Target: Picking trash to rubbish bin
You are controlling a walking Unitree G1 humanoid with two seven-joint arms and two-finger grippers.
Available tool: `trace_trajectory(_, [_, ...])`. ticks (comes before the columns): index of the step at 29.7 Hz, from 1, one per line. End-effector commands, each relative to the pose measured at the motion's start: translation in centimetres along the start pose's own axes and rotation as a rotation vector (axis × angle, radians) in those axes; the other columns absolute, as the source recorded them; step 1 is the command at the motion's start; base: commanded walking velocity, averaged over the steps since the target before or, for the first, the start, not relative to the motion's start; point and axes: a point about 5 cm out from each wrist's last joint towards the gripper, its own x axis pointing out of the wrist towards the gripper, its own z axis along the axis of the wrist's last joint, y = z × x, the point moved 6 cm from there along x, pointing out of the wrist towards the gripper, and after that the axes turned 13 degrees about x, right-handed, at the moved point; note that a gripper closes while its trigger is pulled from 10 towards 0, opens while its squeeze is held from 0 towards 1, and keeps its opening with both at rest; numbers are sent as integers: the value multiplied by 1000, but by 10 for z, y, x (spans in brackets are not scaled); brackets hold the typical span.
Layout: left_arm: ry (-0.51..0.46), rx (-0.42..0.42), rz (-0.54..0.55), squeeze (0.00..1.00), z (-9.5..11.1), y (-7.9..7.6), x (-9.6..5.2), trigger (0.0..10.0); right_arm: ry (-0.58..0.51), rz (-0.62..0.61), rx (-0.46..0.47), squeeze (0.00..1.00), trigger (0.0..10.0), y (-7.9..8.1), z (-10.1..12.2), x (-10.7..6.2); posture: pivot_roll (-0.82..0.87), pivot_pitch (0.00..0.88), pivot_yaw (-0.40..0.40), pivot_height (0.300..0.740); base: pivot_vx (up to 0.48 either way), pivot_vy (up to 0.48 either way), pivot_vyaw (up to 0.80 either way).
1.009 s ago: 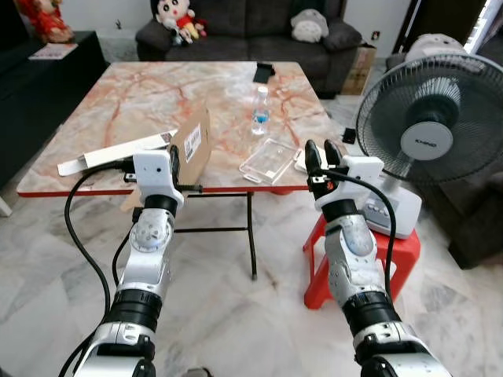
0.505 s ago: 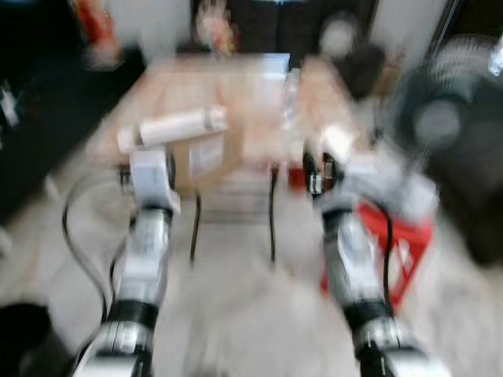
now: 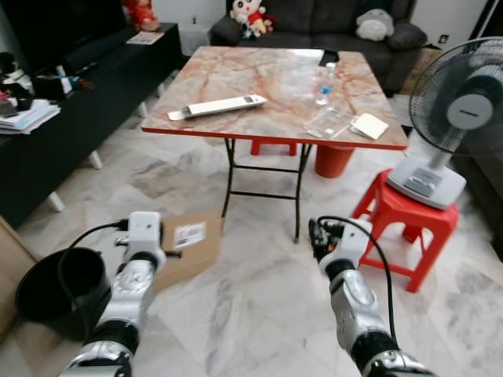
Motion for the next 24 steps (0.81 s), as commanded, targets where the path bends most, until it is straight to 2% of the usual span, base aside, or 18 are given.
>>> trace_trajectory(1, [100, 35, -54, 0, -30, -10, -9, 10000, 93, -50, 1, 0, 10000, -13, -26, -9, 15, 7, -21, 740, 0, 0, 0])
trace_trajectory(6, [312, 50, -78, 0, -91, -16, -36, 10000, 268, -186, 45, 0, 10000, -47, -76, -39, 19, 14, -21, 740, 0, 0, 0])
trace_trajectory(7, [312, 50, -78, 0, -91, -16, -36, 10000, 268, -186, 45, 0, 10000, -47, -76, -39, 19, 14, -21, 740, 0, 0, 0])
trace_trajectory(8, [372, 40, -82, 0, -107, -17, -45, 10000, 309, -222, 57, 0, 10000, -55, -88, -48, 20, 15, -21, 740, 0, 0, 0])
trace_trajectory(12, [483, -5, -55, 0, -136, -16, -65, 10000, 399, -313, 57, 0, 10000, -75, -113, -71, 21, 17, -18, 740, 0, 0, 0])
trace_trajectory(18, [515, -2, -70, 0, -144, -18, -70, 10000, 409, -315, 58, 0, 10000, -76, -118, -76, 26, 26, -12, 740, 0, 0, 0])
trace_trajectory(23, [524, 9, -71, 0, -145, -18, -71, 10000, 406, -328, 61, 0, 10000, -78, -118, -78, 21, 31, -7, 740, 0, 0, 544])
trace_trajectory(24, [549, -12, -58, 0, -150, -16, -74, 10000, 413, -319, 56, 0, 10000, -74, -119, -76, 24, 33, -2, 740, 337, 0, 631])
